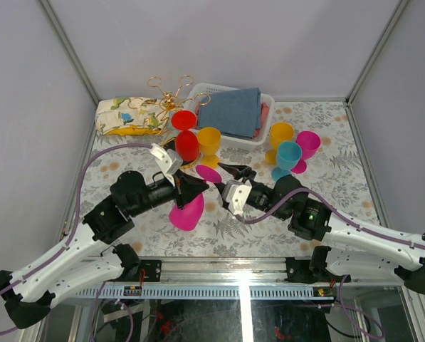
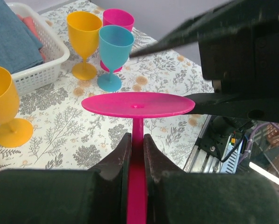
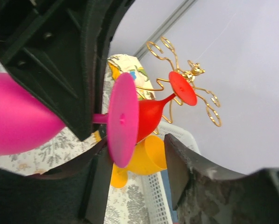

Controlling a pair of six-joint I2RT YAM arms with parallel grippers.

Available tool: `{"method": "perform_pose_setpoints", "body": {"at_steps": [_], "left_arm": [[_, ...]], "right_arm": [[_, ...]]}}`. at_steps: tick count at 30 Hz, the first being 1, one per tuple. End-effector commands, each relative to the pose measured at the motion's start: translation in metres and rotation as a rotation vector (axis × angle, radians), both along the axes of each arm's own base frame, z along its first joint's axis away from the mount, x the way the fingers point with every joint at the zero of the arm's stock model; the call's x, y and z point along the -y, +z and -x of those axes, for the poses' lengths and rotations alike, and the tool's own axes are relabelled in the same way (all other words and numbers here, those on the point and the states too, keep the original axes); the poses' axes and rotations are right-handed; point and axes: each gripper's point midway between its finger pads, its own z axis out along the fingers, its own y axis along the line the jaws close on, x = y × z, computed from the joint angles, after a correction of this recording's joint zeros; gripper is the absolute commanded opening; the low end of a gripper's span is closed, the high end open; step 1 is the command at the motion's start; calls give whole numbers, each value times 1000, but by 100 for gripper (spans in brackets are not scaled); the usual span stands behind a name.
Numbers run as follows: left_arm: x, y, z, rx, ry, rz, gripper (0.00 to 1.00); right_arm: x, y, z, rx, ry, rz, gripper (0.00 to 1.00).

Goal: Place the wine glass upside down on the wine glass rack
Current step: Adjust the wine glass, then pick up the wine glass at the center of the board.

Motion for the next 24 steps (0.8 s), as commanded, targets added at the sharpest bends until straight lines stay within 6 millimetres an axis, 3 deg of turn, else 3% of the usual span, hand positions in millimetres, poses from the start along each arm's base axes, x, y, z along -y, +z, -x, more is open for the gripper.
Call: {"method": "perform_pose_setpoints", "body": {"at_steps": [1, 8, 10, 13, 18, 24], "left_arm": [[-12, 13, -2, 38, 46, -15, 0], [-46, 10, -16, 43, 216, -89, 0], [-59, 7, -17, 34, 270, -108, 0], [-82, 8, -16, 33, 354, -106, 0], [-106, 2, -13, 19, 436, -133, 0], [-110, -7, -12, 1, 447, -155, 0]], "right_arm": [[11, 33, -8, 13, -66, -128, 59], [30, 8, -24, -171, -226, -175, 69], [38, -9, -33, -291, -329, -182, 71], [43, -55, -36, -495, -449, -129, 73], [40, -126, -11, -779, -497, 66, 74], [31, -147, 4, -993, -543, 55, 77]]}}
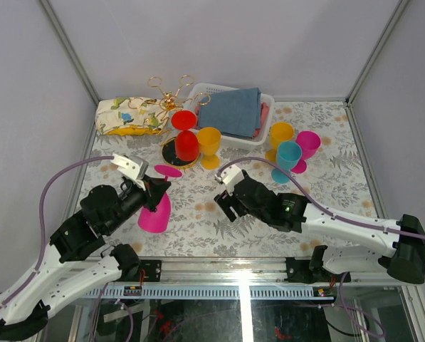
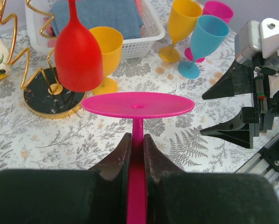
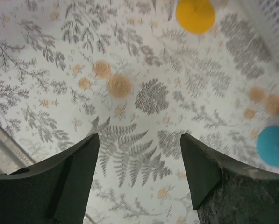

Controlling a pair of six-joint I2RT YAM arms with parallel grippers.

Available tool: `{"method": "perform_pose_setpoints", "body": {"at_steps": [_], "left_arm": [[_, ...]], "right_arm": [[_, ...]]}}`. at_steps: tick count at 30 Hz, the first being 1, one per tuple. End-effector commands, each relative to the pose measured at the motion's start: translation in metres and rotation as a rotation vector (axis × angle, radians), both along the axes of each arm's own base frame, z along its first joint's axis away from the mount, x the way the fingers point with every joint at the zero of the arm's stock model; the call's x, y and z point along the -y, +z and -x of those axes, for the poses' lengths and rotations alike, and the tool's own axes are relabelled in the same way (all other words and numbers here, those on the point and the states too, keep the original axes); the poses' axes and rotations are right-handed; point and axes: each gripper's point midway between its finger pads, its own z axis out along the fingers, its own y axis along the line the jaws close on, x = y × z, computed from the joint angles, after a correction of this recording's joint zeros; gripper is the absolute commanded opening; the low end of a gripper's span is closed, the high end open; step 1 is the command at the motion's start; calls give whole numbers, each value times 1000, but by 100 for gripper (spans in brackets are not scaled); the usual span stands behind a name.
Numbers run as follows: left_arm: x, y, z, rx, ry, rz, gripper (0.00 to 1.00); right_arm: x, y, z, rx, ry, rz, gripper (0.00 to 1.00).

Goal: Place the wine glass upside down on the wine glass rack
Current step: Pick up the wine glass at the center of the board.

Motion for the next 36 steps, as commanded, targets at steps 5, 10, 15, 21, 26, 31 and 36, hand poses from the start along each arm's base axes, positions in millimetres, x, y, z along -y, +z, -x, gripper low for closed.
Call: {"method": "perform_pose_setpoints", "body": {"at_steps": [5, 10, 15, 21, 26, 31, 36], "left_arm": [[-11, -6, -3, -13, 55, -27, 0], [-13, -7, -3, -13, 59, -29, 0], [-15, -10, -2, -14, 65, -27, 0], [-18, -16, 0, -18, 73, -21, 0], [-20, -18, 3, -23, 70, -9, 0], [-19, -21, 3, -25, 67, -13, 0], [-18, -23, 4, -28, 61, -12, 0]], "right_arm": [[-20, 1, 27, -263, -43, -87, 99], [-17, -8, 6, -218, -108, 48, 99], [-14, 18, -43, -102, -248, 44, 99], [-22, 44, -88, 17, -192, -165, 99], [-38, 54, -107, 92, 37, -140, 99], [-40, 47, -135, 66, 167, -85, 99], [-49, 36, -159, 28, 261, -59, 99]]}}
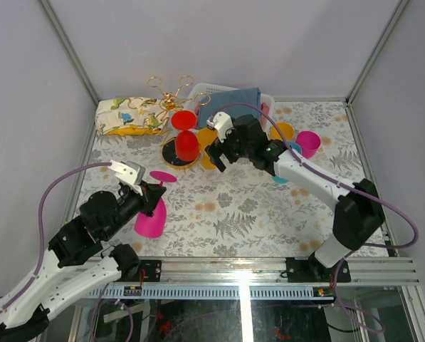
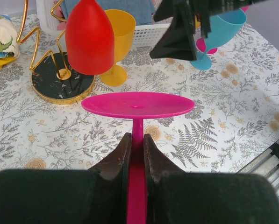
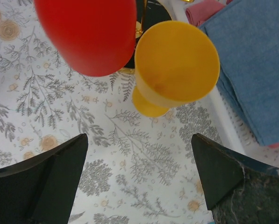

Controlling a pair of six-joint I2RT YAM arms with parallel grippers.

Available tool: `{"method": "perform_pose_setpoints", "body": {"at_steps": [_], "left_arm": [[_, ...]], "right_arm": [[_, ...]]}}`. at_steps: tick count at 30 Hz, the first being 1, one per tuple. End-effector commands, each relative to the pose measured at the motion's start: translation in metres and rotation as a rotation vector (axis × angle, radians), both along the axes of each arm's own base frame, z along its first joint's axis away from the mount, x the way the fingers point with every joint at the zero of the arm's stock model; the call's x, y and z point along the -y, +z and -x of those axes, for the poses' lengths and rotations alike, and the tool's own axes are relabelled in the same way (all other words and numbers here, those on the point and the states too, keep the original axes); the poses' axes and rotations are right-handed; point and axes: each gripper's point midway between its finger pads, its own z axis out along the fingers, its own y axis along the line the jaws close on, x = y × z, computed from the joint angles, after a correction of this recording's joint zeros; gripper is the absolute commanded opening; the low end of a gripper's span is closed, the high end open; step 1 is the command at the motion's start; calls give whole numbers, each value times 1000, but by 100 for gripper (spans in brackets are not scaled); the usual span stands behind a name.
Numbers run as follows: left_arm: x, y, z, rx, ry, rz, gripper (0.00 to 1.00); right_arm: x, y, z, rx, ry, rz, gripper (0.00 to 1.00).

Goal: Place the wine glass upside down on the wine glass rack
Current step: Pick up the wine glass at the center of the board.

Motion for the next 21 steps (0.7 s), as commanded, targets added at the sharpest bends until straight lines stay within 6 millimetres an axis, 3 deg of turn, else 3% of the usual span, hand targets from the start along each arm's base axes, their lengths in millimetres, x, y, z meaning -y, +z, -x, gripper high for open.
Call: {"method": "perform_pose_setpoints", "body": {"at_steps": [1, 4, 11, 21], "left_arm": [[0, 2, -1, 10, 7, 23, 0], [0, 2, 0, 11, 4, 23, 0], [0, 1, -1, 10, 6, 24, 0], [0, 0, -1, 9, 5, 20, 0]], "right_arm": [[-21, 18, -20, 47, 172, -16, 99], [-26, 4, -36, 11, 186, 20, 99], [-37, -7, -59, 4, 195, 10, 99], [-38, -23, -75, 5, 148, 12, 99]]}}
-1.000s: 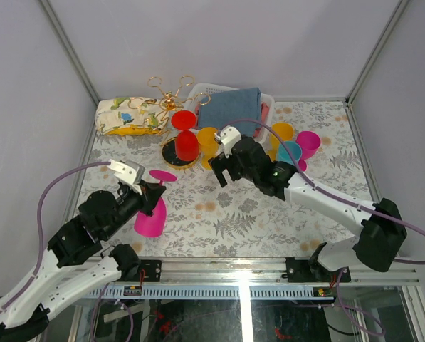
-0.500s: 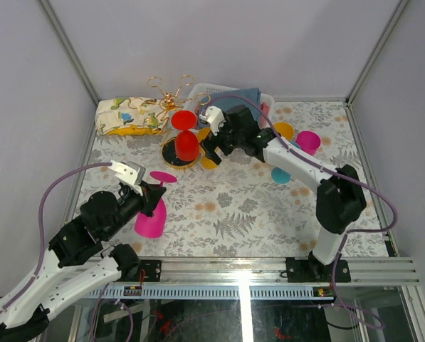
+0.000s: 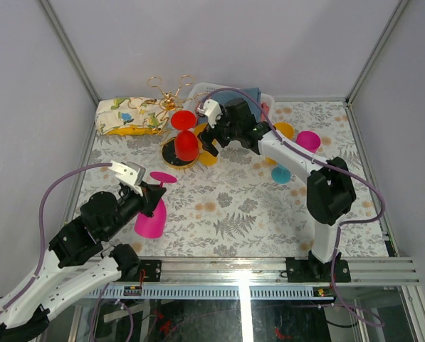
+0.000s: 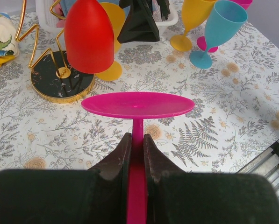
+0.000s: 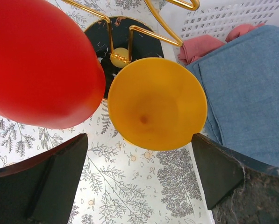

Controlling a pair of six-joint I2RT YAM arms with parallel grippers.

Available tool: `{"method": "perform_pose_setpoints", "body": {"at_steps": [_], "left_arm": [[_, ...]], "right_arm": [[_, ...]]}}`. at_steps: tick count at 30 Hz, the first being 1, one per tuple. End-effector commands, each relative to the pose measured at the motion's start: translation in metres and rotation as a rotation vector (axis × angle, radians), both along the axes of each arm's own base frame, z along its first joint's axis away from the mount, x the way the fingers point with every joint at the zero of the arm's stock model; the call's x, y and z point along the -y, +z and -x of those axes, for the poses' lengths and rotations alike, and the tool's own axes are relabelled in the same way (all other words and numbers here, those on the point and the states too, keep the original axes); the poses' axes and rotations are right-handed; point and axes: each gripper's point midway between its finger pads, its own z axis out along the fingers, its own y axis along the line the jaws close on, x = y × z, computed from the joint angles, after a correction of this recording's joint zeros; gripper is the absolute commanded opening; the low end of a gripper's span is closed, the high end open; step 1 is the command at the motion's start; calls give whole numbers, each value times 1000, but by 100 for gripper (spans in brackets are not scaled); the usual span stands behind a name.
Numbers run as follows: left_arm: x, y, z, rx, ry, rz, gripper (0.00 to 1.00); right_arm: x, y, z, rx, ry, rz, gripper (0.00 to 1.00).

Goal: Place the wine glass upside down on the wine glass rack
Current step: Pick up the wine glass at the center of the board.

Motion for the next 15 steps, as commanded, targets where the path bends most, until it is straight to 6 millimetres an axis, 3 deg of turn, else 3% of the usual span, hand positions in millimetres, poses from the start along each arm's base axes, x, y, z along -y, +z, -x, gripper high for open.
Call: {"method": "perform_pose_setpoints", "body": {"at_steps": [1, 15], "left_arm": [[1, 3, -2, 11, 6, 20, 0], [2, 1, -3, 7, 5, 10, 0]], "right_arm": [[-4, -5, -1, -9, 0, -10, 99], [11, 35, 26, 66, 14, -87, 99]]}}
